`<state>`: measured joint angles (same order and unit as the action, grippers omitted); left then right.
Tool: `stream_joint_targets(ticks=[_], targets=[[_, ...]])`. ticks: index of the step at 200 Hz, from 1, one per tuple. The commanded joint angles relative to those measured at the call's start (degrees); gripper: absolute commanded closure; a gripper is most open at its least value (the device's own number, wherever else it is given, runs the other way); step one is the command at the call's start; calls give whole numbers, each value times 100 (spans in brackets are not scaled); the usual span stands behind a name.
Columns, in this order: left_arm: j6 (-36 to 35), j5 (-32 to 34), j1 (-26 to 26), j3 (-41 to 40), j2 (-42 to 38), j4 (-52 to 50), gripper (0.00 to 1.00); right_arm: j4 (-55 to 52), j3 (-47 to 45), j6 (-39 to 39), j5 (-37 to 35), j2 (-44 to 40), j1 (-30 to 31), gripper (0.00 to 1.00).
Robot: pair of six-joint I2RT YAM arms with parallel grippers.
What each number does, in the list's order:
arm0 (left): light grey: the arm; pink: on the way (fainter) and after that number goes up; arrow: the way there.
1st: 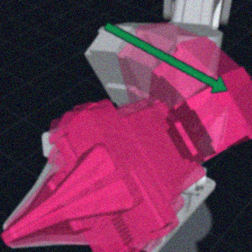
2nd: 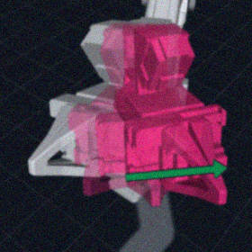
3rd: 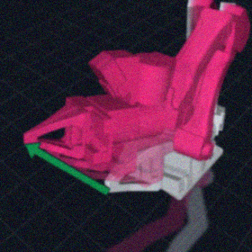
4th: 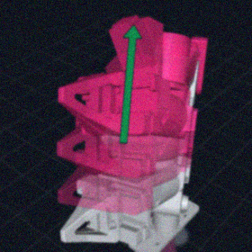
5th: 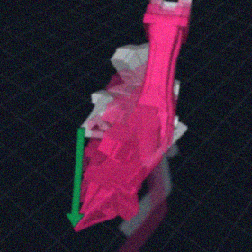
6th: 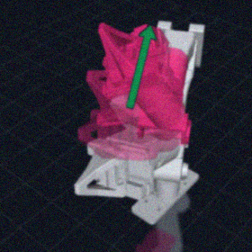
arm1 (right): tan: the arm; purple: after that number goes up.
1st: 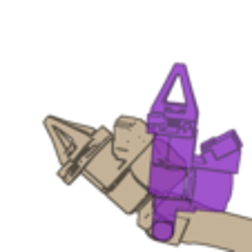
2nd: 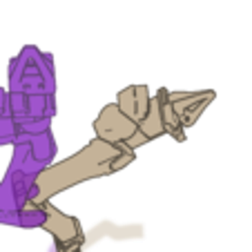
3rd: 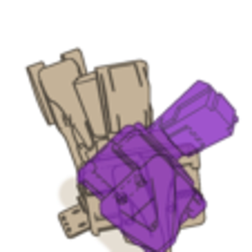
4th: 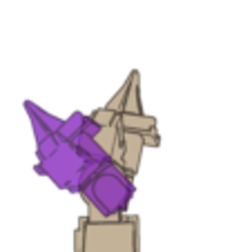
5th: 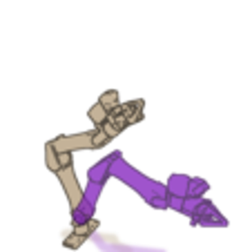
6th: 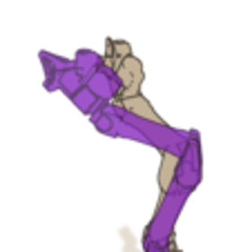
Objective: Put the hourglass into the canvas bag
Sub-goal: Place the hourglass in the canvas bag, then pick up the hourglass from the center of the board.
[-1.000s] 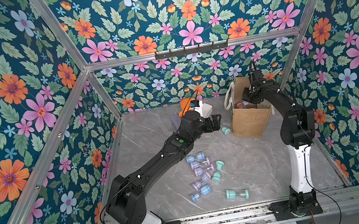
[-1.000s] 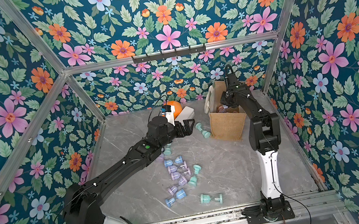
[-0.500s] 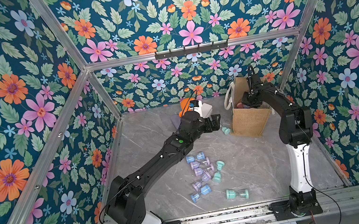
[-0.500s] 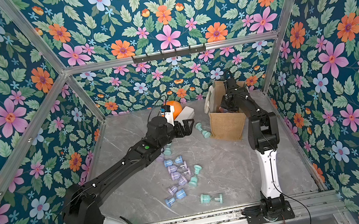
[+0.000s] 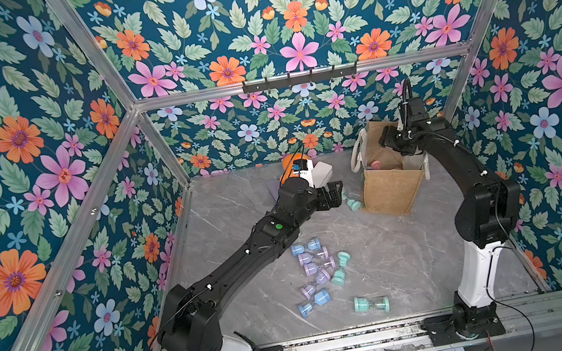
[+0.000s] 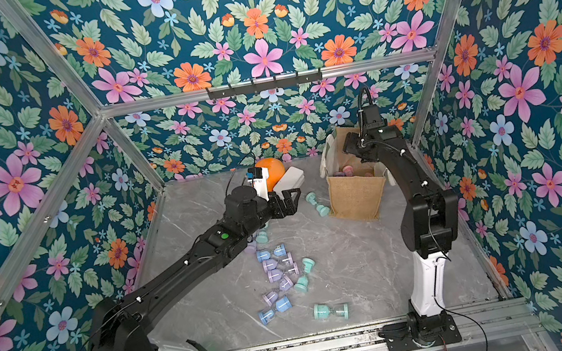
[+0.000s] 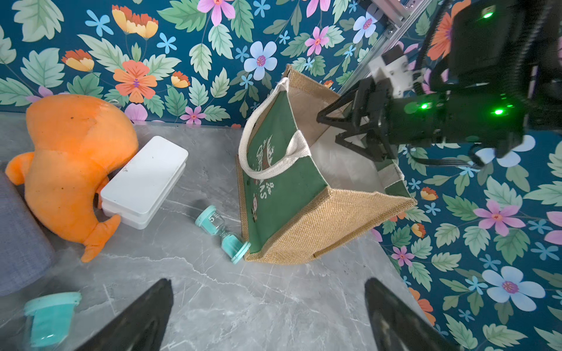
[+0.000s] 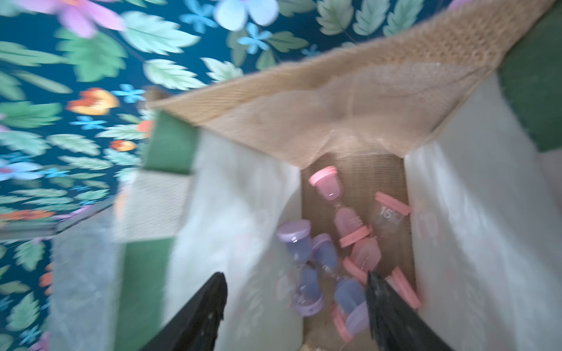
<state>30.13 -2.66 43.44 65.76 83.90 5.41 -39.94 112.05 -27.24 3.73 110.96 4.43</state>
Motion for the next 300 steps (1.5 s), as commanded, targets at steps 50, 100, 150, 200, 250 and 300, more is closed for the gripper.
stream_joint_targets(ticks=[50,100,150,200,250,300], targets=[[159,276,2,-879,-998,-253,0,-514,-598,433,360,-1539,695,25],[344,355,7,-1751,-1988,-721,0,-1296,-1539,1139,-322,-2772,2092,25],[396,314,44,-2257,-2719,-1513,0,-2043,-2611,1126,-589,-3217,3426,24],[440,30,63,-2610,-3105,-1991,0,-1775,-4005,881,-162,-3281,4837,24],[386,165,63,-2895,-3352,-2125,0,-1088,-4966,655,190,-3351,5478,24],[430,252,63,-2979,-3435,-2246,0,-453,-5574,640,304,-3110,5989,25]])
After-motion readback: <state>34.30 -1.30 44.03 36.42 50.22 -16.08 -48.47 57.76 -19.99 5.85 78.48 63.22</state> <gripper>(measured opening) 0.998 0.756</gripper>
